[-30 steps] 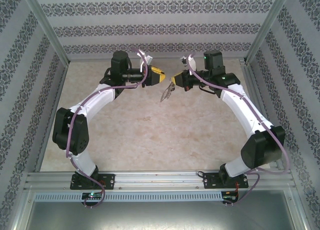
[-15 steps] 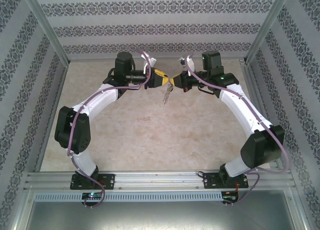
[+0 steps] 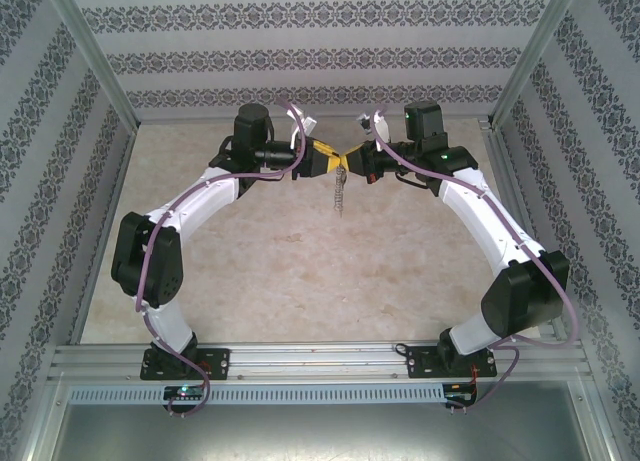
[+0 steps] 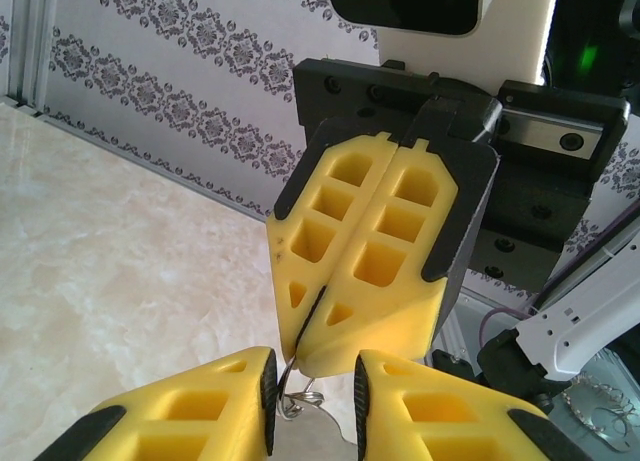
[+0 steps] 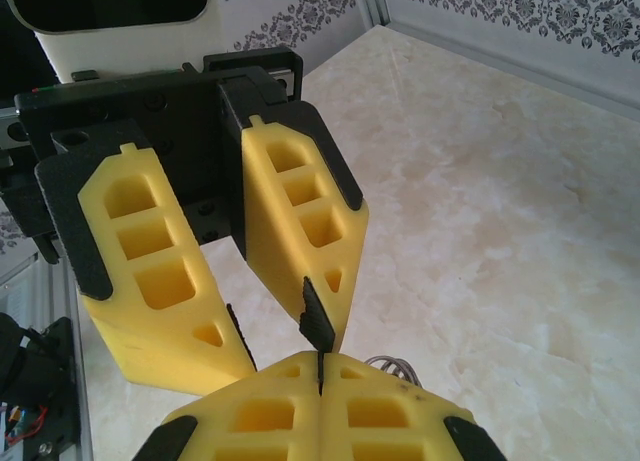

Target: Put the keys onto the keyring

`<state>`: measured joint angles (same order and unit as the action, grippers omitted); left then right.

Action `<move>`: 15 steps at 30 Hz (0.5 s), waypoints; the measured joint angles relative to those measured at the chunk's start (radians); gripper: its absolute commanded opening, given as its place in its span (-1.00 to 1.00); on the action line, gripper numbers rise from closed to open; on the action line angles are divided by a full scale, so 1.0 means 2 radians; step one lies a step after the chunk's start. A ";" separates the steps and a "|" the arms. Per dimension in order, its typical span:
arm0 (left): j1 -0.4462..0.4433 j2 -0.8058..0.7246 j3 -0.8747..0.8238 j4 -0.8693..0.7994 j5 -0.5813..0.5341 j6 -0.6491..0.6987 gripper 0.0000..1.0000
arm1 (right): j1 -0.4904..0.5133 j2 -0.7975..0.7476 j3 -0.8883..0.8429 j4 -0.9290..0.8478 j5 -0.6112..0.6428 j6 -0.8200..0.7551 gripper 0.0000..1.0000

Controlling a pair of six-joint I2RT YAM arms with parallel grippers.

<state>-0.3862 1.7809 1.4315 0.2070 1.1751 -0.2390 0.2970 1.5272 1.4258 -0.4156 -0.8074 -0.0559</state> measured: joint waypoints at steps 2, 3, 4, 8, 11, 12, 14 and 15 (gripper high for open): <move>0.000 0.002 0.000 -0.001 0.002 0.000 -0.48 | 0.000 0.000 0.000 0.000 -0.002 0.000 -1.00; -0.001 0.003 0.001 -0.002 0.003 0.000 -0.52 | 0.000 0.000 0.000 0.001 -0.003 0.000 -1.00; -0.001 0.005 0.002 -0.004 0.004 0.000 -0.57 | 0.000 0.000 0.000 0.001 -0.003 0.000 -1.00; -0.002 0.007 0.004 -0.008 0.006 0.000 -0.63 | 0.000 0.000 0.000 0.000 -0.004 0.001 -1.00; -0.002 0.008 0.005 -0.008 0.006 0.000 -0.65 | 0.000 0.000 0.000 0.000 -0.004 0.002 -1.00; -0.002 0.008 0.005 -0.007 0.006 0.000 -0.70 | 0.000 0.000 0.000 0.000 -0.004 0.002 -1.00; -0.002 0.008 0.005 -0.007 0.007 -0.001 -0.92 | -0.002 0.000 0.000 0.000 -0.005 0.002 -1.00; -0.002 0.008 0.005 -0.006 0.006 -0.003 -1.00 | -0.003 0.000 -0.001 0.000 -0.006 0.002 -1.00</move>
<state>-0.3897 1.7966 1.4406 0.1951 1.1877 -0.2451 0.2916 1.5265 1.4246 -0.4156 -0.8192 -0.0517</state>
